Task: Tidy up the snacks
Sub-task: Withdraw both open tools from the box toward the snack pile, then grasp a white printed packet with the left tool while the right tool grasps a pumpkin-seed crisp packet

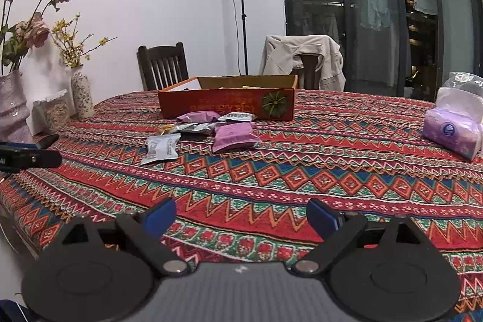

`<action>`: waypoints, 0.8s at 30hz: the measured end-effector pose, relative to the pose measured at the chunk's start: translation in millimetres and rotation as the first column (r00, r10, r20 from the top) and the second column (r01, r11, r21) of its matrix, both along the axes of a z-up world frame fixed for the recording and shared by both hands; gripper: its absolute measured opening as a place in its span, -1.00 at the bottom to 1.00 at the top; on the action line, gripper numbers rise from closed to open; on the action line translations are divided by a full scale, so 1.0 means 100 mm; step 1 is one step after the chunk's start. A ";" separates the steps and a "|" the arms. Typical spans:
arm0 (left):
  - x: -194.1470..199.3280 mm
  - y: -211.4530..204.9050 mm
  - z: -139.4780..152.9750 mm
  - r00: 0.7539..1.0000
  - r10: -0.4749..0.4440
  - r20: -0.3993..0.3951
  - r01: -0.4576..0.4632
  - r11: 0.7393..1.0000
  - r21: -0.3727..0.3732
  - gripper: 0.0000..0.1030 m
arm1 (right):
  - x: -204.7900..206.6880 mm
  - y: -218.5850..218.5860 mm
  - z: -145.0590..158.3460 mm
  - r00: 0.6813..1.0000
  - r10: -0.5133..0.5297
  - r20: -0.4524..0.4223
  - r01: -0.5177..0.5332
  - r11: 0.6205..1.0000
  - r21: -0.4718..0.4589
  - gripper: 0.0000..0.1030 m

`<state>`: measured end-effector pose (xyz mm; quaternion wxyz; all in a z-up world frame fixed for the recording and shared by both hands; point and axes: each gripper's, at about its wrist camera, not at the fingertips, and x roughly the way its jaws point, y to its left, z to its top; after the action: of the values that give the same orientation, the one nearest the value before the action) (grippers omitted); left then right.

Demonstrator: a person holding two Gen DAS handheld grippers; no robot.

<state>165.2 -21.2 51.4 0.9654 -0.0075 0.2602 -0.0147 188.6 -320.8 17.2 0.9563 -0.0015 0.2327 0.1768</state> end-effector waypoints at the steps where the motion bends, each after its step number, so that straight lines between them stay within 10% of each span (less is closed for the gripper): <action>1: 0.02 0.01 -0.01 1.000 0.003 -0.005 -0.003 1.000 -0.003 0.94 | 0.01 0.01 0.00 1.000 0.004 -0.002 -0.004 1.000 -0.002 0.81; 20: 1.78 -0.33 -0.38 0.983 -0.084 -0.164 0.058 0.986 -0.159 0.84 | 0.61 0.13 0.03 0.999 -0.017 -0.039 0.016 1.000 -0.014 0.81; 24: 1.98 -0.40 -0.49 0.981 -0.075 -0.178 0.052 0.990 -0.132 0.32 | 0.93 0.15 0.09 0.998 -0.024 -0.053 0.025 1.000 0.010 0.81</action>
<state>363.6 -61.7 2.2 0.9341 -0.0616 0.3463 -0.0613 281.6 -305.5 26.4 0.9519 0.0112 0.2571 0.1663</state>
